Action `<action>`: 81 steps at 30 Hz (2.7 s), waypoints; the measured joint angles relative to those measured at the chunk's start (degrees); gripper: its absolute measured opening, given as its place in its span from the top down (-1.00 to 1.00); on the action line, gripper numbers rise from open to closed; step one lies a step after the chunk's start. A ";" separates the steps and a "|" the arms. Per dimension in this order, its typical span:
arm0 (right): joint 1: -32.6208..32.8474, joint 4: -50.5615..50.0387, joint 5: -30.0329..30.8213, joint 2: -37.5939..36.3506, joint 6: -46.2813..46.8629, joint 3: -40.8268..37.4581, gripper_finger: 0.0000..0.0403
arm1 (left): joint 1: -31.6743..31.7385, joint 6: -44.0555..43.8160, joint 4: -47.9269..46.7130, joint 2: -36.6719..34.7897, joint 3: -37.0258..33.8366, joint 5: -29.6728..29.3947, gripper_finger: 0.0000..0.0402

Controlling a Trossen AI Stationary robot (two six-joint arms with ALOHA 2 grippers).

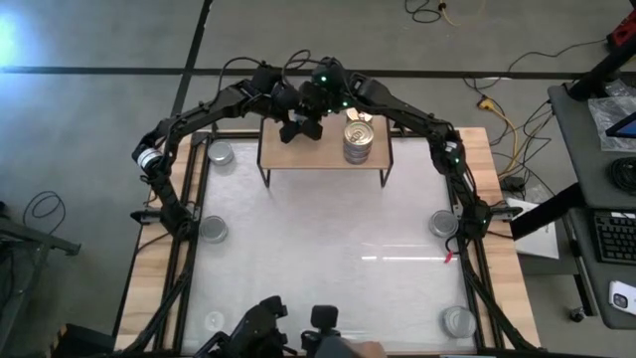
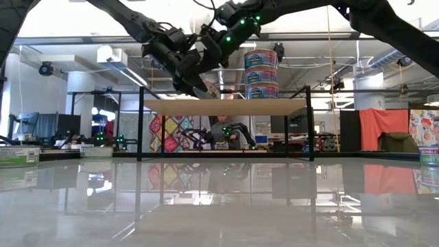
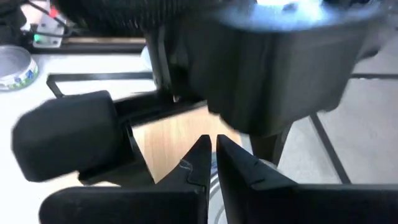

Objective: Stack canned seafood by type on shelf
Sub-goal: Put the green tuna on the shelf

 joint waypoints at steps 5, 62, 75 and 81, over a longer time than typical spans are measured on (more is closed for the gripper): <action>-0.26 -2.30 0.04 0.69 -0.06 -0.20 0.91 | 0.00 0.17 -2.09 0.06 -0.02 -0.03 -0.99; -0.04 -12.46 5.57 -15.29 1.43 -0.04 0.91 | -0.27 -1.80 8.73 1.15 0.37 3.04 0.17; 0.85 -20.68 6.08 -16.53 4.08 -0.09 0.91 | -1.78 -8.64 13.51 4.23 0.37 2.92 0.97; 0.85 -19.55 6.11 -16.51 3.85 -0.13 0.91 | -2.71 -9.02 12.18 5.05 0.37 -3.89 0.99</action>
